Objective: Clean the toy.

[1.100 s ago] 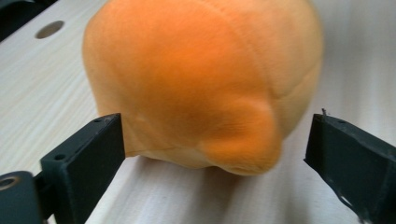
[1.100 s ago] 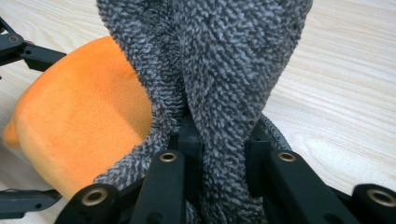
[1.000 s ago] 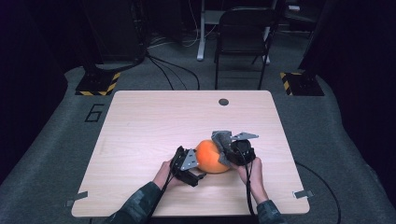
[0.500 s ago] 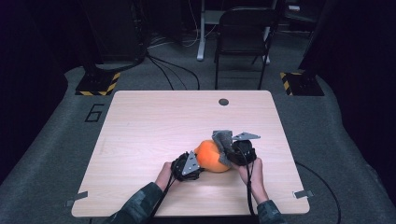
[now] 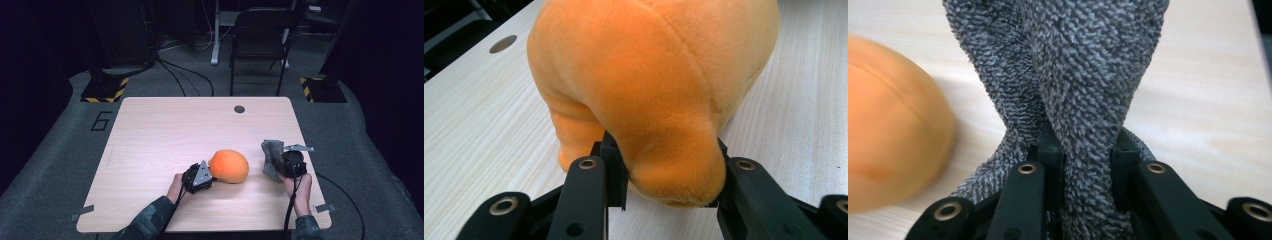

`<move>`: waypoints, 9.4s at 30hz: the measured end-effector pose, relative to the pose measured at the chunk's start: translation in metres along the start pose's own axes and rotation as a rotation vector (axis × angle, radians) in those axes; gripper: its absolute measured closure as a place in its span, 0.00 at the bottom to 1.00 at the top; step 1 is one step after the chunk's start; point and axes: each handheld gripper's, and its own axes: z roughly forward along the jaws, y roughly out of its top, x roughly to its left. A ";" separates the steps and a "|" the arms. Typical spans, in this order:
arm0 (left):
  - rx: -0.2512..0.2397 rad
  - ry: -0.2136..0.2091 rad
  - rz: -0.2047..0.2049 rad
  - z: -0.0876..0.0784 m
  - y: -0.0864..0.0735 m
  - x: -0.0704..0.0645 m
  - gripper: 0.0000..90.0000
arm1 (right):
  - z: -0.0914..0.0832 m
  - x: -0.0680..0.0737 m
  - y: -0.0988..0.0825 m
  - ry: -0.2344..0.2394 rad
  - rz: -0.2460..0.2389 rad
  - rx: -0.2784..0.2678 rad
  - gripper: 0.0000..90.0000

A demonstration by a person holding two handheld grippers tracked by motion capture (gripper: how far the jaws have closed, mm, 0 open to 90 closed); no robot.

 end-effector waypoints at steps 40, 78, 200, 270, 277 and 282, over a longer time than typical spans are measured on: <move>0.092 -0.264 -0.595 -0.036 0.039 0.039 0.77 | 0.012 -0.003 -0.002 -0.006 0.011 0.058 0.82; 0.131 -0.175 -0.465 -0.015 0.032 0.020 0.51 | -0.015 0.136 0.022 0.277 -0.231 -0.097 0.83; 0.053 -0.225 -0.506 -0.014 0.022 0.023 0.70 | 0.040 0.052 -0.008 0.020 -0.122 0.138 0.81; -0.001 -0.076 -0.001 -0.002 -0.002 0.011 0.74 | 0.002 -0.009 0.002 0.017 0.052 0.054 0.81; -0.078 -0.062 -0.037 -0.007 -0.001 0.012 0.82 | 0.008 -0.008 0.001 0.017 0.045 0.068 0.81; -0.157 -0.093 -0.114 -0.021 0.013 0.015 0.83 | 0.005 -0.013 0.002 0.014 0.063 0.053 0.81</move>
